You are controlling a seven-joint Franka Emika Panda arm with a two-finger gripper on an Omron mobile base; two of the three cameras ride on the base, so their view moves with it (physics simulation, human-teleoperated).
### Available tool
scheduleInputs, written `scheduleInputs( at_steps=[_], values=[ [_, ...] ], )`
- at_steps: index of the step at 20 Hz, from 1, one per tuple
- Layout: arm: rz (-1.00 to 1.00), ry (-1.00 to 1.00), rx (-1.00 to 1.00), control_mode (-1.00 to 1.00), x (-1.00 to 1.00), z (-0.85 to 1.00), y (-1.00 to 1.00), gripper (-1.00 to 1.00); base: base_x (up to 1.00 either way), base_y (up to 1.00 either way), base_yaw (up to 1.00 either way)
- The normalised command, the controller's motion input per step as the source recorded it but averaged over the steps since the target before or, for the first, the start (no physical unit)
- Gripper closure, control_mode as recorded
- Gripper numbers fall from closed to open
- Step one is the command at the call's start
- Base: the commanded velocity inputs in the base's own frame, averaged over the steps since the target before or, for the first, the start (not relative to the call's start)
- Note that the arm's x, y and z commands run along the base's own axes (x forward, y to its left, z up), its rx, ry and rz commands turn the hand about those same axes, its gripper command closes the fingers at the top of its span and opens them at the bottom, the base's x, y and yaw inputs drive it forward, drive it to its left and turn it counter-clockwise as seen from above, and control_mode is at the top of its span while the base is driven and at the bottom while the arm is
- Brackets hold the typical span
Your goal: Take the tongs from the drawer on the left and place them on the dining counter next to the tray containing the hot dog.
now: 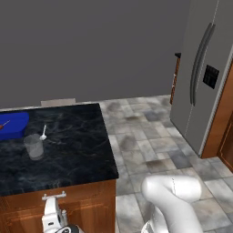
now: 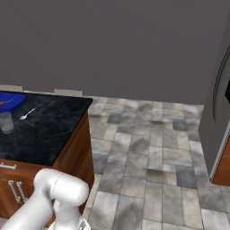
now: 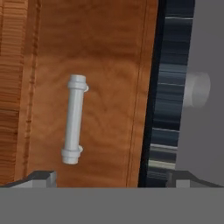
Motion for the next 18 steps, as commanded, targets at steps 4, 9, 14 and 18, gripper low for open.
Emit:
scheduleInputs(
  at_steps=[4, 9, 14, 18],
  values=[
    [0.00, 0.00, 0.00, -1.00, 0.19, -0.11, 0.03, -1.00, 0.00, 0.00, 0.00],
    [0.00, 0.00, 0.00, -1.00, 0.34, -0.12, 0.02, -1.00, 0.00, 0.00, 0.00],
    [0.00, 0.00, 0.00, -1.00, 0.09, -0.15, 0.05, -1.00, 0.00, 0.00, 0.00],
    [0.00, 0.00, 0.00, -1.00, 0.00, -0.21, 0.15, -1.00, 0.00, 0.00, 0.00]
  ],
)
